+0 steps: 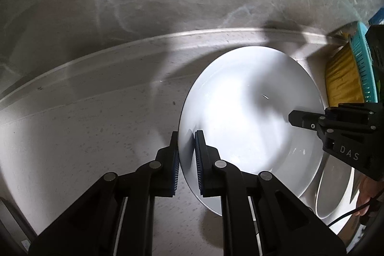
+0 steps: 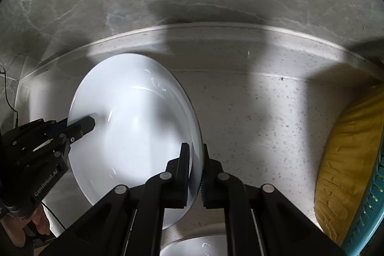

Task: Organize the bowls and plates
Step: 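Carry the white bowl with both tools onto the plates and open them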

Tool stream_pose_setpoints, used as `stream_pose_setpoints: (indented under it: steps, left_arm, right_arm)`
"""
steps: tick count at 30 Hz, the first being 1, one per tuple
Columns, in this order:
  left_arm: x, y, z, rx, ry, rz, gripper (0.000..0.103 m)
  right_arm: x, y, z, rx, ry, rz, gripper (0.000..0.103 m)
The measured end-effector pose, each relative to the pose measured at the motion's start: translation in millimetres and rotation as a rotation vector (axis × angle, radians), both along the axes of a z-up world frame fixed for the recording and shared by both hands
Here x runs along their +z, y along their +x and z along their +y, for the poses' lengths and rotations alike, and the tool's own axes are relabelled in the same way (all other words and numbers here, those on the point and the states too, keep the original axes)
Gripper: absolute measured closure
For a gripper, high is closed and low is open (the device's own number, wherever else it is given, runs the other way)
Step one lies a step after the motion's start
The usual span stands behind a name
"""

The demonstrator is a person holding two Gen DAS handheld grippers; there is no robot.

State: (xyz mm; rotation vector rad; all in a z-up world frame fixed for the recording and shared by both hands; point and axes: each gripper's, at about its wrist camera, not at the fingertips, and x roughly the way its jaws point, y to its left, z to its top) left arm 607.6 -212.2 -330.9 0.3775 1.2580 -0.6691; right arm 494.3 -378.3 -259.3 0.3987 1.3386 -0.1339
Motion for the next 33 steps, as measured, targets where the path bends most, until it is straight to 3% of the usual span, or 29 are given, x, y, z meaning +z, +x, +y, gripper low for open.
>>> stream_pose_setpoints:
  steps: [8, 17, 25, 33]
  left_arm:
    - [25.5, 8.6, 40.2, 0.059, -0.03, -0.008, 0.093]
    - [62.3, -17.2, 141.6, 0.157, -0.051, -0.047, 0.093]
    - [49.7, -66.8, 241.6, 0.278, -0.027, -0.004, 0.093]
    - [24.3, -127.3, 317.2, 0.356, -0.03, 0.071, 0.093]
  right_arm:
    - [30.6, 14.6, 25.5, 0.054, 0.013, -0.049, 0.094]
    - [60.3, 11.3, 101.5, 0.186, 0.038, -0.103, 0.094]
    - [45.1, -4.9, 205.4, 0.348, 0.071, -0.054, 0.093]
    - [16.4, -33.8, 252.0, 0.42, 0.097, 0.008, 0.093]
